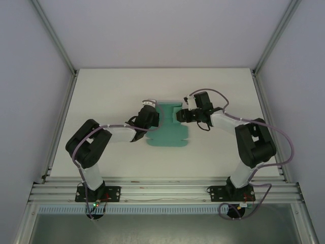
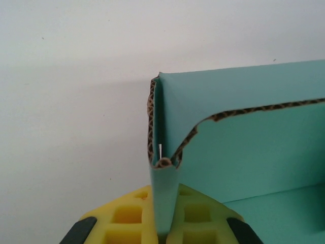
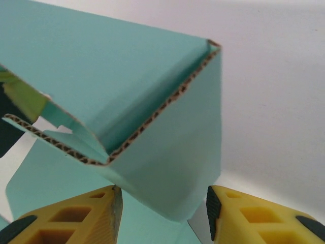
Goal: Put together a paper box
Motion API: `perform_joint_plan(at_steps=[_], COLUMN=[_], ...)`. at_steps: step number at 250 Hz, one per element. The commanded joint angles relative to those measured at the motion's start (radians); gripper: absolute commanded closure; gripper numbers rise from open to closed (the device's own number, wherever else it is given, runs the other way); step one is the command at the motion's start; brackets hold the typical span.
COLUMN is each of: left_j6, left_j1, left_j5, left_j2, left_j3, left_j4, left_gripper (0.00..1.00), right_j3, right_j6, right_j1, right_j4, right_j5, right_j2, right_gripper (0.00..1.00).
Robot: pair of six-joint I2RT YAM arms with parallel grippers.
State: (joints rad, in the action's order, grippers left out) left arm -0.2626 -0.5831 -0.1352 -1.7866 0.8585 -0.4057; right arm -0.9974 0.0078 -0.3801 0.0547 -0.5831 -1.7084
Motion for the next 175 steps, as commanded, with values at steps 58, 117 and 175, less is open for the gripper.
perform_joint_plan(at_steps=[58, 117, 175], left_j6=[0.064, 0.069, 0.069], left_j1=[-0.064, -0.07, -0.075], left_j5=[-0.074, -0.075, -0.064], left_j2=[-0.077, -0.089, -0.099], left_j3=[-0.054, -0.12, -0.159], left_j4=[-0.169, -0.227, -0.25], left_gripper=[1.0, 1.0, 1.0], right_j3=[0.115, 0.15, 0.203], right_j6=[-0.002, -0.004, 0.037], right_j1=[-0.037, -0.036, -0.037], right_j4=[-0.258, -0.298, -0.387], right_j5=[0.004, 0.119, 0.235], right_j2=[-0.025, -0.04, -0.017], right_gripper=[0.52, 0.51, 0.57])
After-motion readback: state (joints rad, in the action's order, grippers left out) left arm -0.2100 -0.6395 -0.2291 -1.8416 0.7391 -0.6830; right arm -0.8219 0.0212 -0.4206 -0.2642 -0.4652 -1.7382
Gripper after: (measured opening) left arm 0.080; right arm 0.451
